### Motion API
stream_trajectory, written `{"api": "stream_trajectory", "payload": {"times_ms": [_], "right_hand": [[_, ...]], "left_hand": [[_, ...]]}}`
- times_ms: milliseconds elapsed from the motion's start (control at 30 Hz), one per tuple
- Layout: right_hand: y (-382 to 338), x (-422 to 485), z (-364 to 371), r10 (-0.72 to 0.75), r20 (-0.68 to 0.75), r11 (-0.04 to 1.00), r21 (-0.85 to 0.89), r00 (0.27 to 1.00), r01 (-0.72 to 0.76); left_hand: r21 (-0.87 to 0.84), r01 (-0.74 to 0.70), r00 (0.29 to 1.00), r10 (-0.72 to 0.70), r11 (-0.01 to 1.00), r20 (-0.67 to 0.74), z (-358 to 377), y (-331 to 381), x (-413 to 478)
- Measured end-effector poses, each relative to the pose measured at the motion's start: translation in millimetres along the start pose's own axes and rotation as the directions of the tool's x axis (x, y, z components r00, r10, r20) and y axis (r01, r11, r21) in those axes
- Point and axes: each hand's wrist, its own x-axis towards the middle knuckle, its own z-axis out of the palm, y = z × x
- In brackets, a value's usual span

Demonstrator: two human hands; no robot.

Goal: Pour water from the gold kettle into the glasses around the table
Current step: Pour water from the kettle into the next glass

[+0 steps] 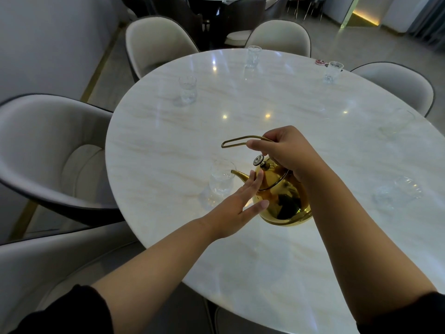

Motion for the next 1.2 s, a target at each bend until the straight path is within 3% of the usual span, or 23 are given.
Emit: {"api": "stream_trajectory", "payload": {"times_ms": [1200], "right_hand": [[-1.0, -3.0, -4.4, -0.04, 0.014, 0.999, -0.003, 0.999, 0.04]], "left_hand": [[0.012, -0.015, 1.0, 0.015, 1.0, -0.003, 2.2, 1.0, 2.1]]}}
